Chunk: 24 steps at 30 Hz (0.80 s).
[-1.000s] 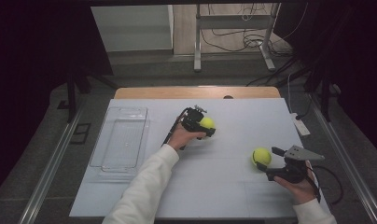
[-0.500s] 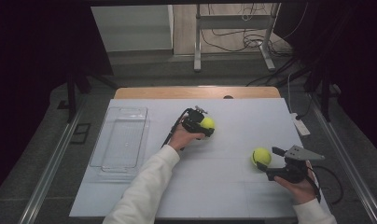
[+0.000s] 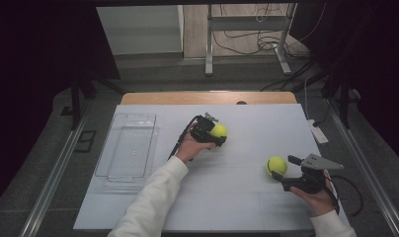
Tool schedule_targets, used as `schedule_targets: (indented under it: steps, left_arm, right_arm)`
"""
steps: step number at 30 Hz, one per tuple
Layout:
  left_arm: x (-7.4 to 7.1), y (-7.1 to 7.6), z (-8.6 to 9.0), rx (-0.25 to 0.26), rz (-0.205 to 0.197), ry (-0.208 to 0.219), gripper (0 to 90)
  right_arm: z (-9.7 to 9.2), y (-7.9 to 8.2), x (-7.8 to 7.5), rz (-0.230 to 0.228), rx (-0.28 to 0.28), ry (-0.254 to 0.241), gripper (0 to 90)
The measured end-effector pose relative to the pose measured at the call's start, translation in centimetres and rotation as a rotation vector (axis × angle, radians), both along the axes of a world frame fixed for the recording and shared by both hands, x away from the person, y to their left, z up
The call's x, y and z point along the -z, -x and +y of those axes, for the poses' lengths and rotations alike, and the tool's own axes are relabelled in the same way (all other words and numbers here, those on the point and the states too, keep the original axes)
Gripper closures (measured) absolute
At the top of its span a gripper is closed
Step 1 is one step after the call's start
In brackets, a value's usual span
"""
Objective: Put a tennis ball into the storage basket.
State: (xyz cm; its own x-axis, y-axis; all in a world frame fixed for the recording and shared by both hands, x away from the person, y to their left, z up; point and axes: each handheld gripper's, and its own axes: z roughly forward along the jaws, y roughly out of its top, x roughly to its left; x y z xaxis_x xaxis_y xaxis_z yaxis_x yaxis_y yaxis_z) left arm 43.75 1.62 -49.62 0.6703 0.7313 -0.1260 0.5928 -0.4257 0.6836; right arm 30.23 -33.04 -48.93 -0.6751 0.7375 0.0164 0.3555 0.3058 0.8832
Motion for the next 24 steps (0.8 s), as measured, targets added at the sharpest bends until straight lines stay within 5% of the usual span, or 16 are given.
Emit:
schedule_targets:
  steps: [10,24]
  left_arm:
    - [-0.8,1.7,1.1,0.015,-0.038,0.025,27.3]
    - [-0.9,2.6,1.8,0.025,-0.034,0.073,27.3]
  right_arm:
    - [0.0,0.0,0.0,0.001,0.003,0.005,11.3]
    - [0.0,0.0,0.0,-0.001,0.005,0.002,11.3]
